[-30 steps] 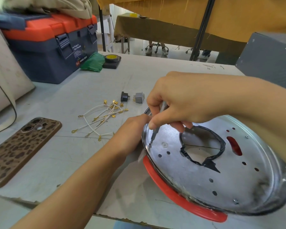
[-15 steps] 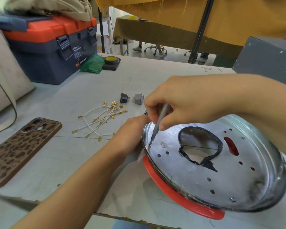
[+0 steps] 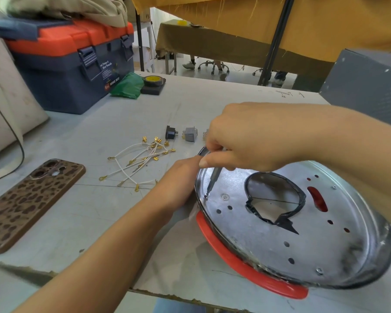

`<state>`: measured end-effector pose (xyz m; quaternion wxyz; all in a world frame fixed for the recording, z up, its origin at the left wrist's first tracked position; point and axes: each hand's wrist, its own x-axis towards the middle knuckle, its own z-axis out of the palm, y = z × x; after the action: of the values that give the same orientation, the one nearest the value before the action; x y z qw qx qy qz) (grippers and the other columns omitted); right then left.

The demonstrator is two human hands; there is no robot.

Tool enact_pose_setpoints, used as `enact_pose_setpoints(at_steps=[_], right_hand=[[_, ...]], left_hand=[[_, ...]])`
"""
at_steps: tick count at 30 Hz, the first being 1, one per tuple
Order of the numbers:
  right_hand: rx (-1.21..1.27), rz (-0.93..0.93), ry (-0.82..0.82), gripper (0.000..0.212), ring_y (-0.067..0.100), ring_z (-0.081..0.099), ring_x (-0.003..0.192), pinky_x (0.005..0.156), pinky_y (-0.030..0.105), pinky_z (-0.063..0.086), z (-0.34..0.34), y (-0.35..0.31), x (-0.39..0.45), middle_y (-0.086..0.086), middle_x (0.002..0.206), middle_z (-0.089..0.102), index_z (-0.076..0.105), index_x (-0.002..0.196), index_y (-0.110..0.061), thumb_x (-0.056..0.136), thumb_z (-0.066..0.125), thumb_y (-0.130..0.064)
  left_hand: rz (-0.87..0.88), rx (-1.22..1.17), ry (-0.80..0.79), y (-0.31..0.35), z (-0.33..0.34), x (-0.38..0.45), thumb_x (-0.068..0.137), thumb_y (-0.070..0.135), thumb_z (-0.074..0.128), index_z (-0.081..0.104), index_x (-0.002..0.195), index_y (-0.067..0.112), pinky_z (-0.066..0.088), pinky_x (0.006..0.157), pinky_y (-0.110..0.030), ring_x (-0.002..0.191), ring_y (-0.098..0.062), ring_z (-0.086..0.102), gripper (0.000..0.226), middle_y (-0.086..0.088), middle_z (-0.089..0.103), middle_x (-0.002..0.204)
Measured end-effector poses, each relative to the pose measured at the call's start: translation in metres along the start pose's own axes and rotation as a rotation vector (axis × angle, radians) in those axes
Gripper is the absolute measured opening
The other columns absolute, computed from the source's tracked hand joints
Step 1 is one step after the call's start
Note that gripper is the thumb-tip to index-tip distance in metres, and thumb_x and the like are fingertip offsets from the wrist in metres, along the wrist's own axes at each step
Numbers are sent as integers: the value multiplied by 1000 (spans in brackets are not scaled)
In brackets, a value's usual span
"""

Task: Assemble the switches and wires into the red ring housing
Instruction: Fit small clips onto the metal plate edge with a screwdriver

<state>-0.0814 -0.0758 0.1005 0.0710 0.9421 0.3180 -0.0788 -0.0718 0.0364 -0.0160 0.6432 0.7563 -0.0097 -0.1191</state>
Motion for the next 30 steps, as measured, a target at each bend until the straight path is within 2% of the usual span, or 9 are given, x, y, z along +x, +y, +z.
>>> enact_pose_setpoints(at_steps=[4, 6, 11, 14, 17, 20, 23, 27, 30], right_hand=[[104, -14, -41, 19, -5, 48, 61, 58, 8, 37, -1, 3, -3, -11, 64, 49, 53, 75, -25, 89, 58, -37], [141, -35, -42, 16, -14, 46, 62, 60, 5, 37, -2, 4, -4, -13, 65, 51, 53, 75, -29, 86, 64, -28], [123, -66, 58, 10, 1, 60, 59, 51, 12, 42, -2, 6, -4, -10, 63, 64, 64, 74, -26, 82, 70, -27], [110, -63, 51, 18, 2, 55, 56, 53, 12, 40, -2, 3, -5, -6, 55, 59, 63, 70, -23, 84, 66, -34], [30, -47, 77, 34, 12, 43, 51, 48, 22, 31, -1, -1, -2, -4, 53, 47, 62, 69, -16, 89, 56, -43], [1, -7, 46, 47, 15, 40, 49, 48, 26, 32, -1, 0, 0, 0, 52, 44, 62, 69, -9, 93, 47, -47], [15, -15, 12, 44, 11, 43, 52, 48, 17, 32, 2, 2, -2, -2, 59, 49, 62, 75, -12, 93, 44, -47], [162, -48, -10, 11, -12, 48, 64, 62, 3, 35, 3, 5, -8, -14, 62, 48, 56, 82, -26, 87, 62, -33], [220, -75, 29, 13, -12, 54, 60, 61, 6, 42, 2, 9, -8, -18, 61, 56, 59, 77, -28, 84, 68, -22]], left_hand=[[-88, -90, -23, 3, 0, -4, 87, 17, 44, 45, 47, 22, 29, 49, -26, 45, -13, 37, 41, 2, 39, 48], [-131, -130, -47, 4, 0, -5, 85, 16, 46, 43, 46, 20, 27, 49, -25, 41, -12, 33, 39, 1, 37, 46], [-136, -112, -53, 6, 0, -7, 86, 18, 44, 51, 74, 12, 32, 63, -34, 62, -19, 40, 16, -10, 44, 67], [-118, -96, -46, 3, -1, -5, 87, 20, 44, 50, 68, 13, 33, 60, -34, 58, -17, 41, 21, -9, 46, 62], [-76, -56, -67, 3, -2, -5, 89, 23, 43, 58, 80, 6, 40, 73, -45, 77, -23, 48, 24, -21, 55, 79], [-1, -5, -49, 1, -2, -3, 96, 25, 40, 58, 85, 9, 45, 82, -48, 81, -24, 50, 26, -16, 57, 83], [53, 66, -40, 0, -1, -2, 98, 22, 36, 52, 92, 10, 44, 83, -50, 83, -24, 45, 21, -15, 50, 89], [18, 48, -55, 0, -1, -2, 94, 24, 41, 53, 86, 9, 39, 77, -42, 83, -24, 44, 20, -15, 49, 87], [19, 29, -64, -1, -1, -3, 95, 22, 41, 53, 74, 14, 39, 76, -40, 82, -23, 45, 25, -13, 51, 82]])
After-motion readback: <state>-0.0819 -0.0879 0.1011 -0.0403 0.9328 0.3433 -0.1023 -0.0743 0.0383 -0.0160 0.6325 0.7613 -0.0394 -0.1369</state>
